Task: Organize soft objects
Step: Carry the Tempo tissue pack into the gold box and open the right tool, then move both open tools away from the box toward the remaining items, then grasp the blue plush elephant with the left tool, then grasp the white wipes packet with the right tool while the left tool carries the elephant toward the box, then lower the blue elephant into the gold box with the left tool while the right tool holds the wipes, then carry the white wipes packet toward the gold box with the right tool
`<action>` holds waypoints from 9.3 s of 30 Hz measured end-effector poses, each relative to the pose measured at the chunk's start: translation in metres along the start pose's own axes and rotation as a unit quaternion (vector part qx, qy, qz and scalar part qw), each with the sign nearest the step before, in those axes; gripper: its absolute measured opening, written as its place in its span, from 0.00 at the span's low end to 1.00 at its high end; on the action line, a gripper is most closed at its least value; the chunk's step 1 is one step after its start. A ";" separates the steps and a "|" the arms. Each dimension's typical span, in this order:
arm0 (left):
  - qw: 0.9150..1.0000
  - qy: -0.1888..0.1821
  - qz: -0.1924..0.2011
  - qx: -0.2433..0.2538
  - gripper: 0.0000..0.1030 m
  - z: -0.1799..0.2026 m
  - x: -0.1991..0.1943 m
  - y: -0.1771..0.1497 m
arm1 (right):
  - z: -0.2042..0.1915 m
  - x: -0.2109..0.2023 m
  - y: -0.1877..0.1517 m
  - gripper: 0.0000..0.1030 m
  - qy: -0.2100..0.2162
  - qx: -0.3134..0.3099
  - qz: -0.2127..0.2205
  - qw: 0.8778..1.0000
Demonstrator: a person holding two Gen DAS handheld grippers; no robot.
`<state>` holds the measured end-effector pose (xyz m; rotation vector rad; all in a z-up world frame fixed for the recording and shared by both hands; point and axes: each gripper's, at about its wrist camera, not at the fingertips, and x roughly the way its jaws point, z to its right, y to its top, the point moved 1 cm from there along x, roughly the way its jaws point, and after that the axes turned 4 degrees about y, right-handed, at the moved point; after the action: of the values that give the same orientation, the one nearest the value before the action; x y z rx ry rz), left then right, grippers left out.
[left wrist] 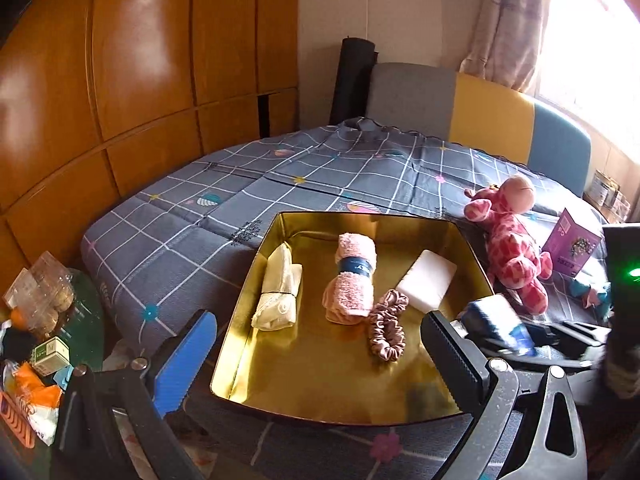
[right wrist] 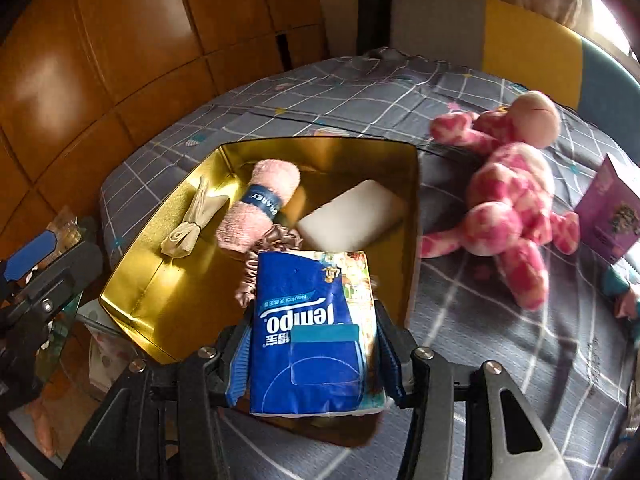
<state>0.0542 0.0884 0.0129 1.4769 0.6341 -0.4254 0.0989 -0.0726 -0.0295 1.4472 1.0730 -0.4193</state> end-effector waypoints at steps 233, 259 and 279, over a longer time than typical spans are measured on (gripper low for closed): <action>0.995 -0.023 -0.097 0.021 0.45 0.006 0.080 -0.002 | 0.222 -0.066 -0.141 0.61 -0.204 0.200 0.012 0.958; 0.996 -0.004 -0.091 0.002 0.63 -0.001 0.088 -0.002 | 0.222 -0.069 -0.142 0.61 -0.203 0.202 0.017 0.958; 0.998 -0.040 -0.037 0.011 0.67 0.006 0.022 0.008 | 0.221 -0.072 -0.141 0.59 -0.204 0.224 0.021 0.953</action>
<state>0.0769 0.0854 0.0054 1.4537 0.6225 -0.5475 0.0232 -0.3238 -0.1015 1.6763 0.6316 -0.9343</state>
